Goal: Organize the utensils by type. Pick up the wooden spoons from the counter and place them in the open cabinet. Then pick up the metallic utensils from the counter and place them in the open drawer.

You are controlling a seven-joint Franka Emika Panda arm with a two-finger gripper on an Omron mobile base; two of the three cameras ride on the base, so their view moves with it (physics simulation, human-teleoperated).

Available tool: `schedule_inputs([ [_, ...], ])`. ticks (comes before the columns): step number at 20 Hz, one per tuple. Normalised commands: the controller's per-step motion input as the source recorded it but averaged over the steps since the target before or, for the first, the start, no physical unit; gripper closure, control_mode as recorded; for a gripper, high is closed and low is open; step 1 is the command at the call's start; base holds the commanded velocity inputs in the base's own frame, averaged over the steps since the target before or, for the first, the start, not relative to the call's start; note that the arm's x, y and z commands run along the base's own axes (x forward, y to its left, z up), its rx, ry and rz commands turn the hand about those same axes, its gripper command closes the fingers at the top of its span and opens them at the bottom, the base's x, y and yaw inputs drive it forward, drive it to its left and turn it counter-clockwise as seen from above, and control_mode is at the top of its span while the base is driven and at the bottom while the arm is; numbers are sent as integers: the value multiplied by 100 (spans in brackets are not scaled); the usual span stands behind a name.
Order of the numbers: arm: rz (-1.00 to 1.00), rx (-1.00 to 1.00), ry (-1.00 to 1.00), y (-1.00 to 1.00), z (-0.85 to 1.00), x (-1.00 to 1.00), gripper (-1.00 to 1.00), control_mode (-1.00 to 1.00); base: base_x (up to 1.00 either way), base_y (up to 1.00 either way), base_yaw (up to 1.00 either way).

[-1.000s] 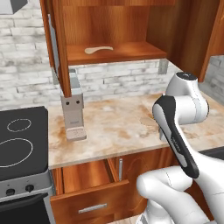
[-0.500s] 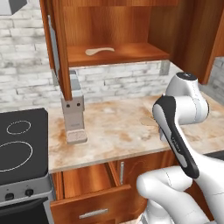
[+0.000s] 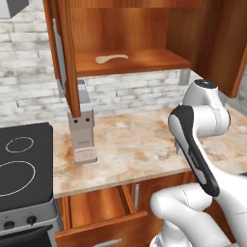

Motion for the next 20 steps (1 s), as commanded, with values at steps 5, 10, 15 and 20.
schedule_inputs([
  [5, 0, 0, 0, 0, 0, 0, 100, 100, 23, 0, 0],
  [10, 0, 0, 0, 0, 0, 0, 100, 100, 2, 0, 0],
  [15, 0, 0, 0, 0, 0, 0, 100, 100, 0, 0, 0],
  [20, 0, 0, 0, 0, 0, 0, 100, 100, 0, 0, 0],
])
